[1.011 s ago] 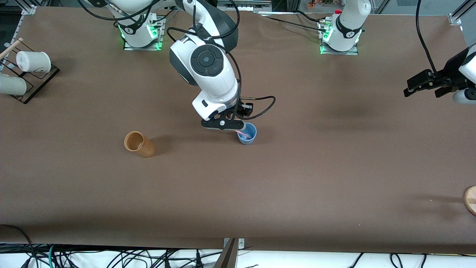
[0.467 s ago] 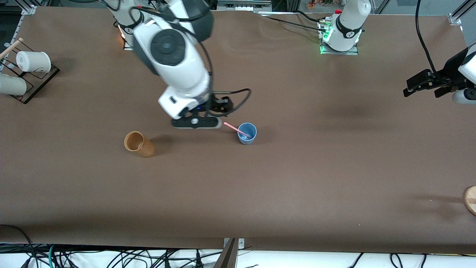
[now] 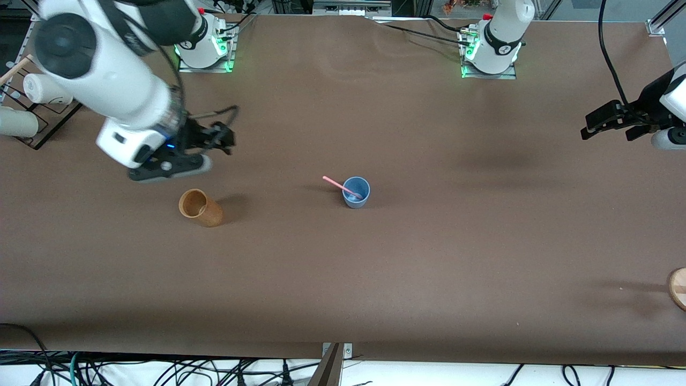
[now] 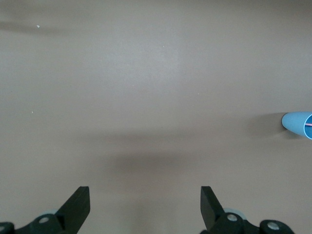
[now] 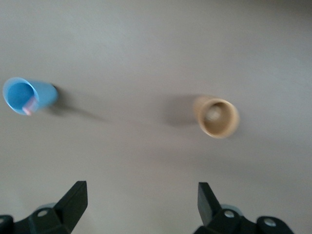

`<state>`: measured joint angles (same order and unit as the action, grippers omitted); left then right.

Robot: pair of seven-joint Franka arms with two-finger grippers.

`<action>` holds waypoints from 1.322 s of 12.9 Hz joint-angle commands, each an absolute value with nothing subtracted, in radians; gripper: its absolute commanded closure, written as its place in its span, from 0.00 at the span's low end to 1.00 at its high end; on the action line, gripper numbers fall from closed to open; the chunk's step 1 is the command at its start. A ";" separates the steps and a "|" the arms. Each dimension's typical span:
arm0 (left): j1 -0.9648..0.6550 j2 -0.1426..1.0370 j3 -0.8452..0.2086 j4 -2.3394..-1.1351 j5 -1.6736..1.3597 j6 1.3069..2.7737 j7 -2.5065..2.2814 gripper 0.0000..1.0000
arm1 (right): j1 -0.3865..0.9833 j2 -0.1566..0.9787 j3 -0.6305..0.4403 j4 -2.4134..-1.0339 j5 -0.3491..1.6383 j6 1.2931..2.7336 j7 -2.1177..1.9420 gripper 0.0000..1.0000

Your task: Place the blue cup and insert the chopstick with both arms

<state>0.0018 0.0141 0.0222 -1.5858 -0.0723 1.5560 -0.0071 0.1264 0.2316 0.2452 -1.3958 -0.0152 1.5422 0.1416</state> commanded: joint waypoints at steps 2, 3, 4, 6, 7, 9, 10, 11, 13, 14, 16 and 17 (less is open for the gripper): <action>-0.002 0.028 0.023 -1.557 -0.069 1.551 0.012 0.00 | 0.043 0.081 0.250 -1.517 -0.002 1.470 0.016 0.00; -0.002 0.029 0.023 -1.557 -0.068 1.551 0.012 0.00 | 0.041 0.080 0.232 -1.517 0.000 1.465 -0.021 0.00; 0.000 0.031 0.023 -1.557 -0.069 1.551 0.014 0.00 | 0.041 0.080 0.219 -1.517 0.002 1.465 -0.031 0.00; 0.000 0.031 0.021 -1.557 -0.068 1.551 0.012 0.00 | 0.041 0.078 0.219 -1.516 0.002 1.476 -0.017 0.00; -0.002 0.031 0.021 -1.557 -0.067 1.551 0.012 0.00 | 0.041 0.078 0.219 -1.514 0.000 1.477 -0.017 0.00; 0.000 0.031 0.021 -1.557 -0.067 1.551 0.012 0.00 | 0.041 0.077 0.219 -1.513 0.000 1.477 -0.021 0.00; -0.002 0.031 0.021 -1.557 -0.067 1.551 0.011 0.00 | 0.041 0.077 0.219 -1.513 0.002 1.473 -0.023 0.00; -0.002 0.032 0.021 -1.555 -0.063 1.551 0.011 0.00 | 0.041 0.077 0.219 -1.513 0.003 1.470 -0.023 0.00; -0.002 0.032 0.021 -1.555 -0.064 1.551 0.012 0.00 | 0.041 0.077 0.219 -1.513 0.003 1.474 -0.026 0.00; -0.002 0.032 0.021 -1.555 -0.063 1.551 0.012 0.00 | 0.040 0.077 0.219 -1.513 0.002 1.476 -0.028 0.00; -0.002 0.032 0.020 -1.555 -0.063 1.551 0.012 0.00 | 0.041 0.075 0.219 -1.513 0.003 1.468 -0.026 0.00; -0.002 0.032 0.020 -1.555 -0.063 1.551 0.014 0.00 | 0.041 0.072 0.219 -1.513 0.003 1.465 -0.026 0.00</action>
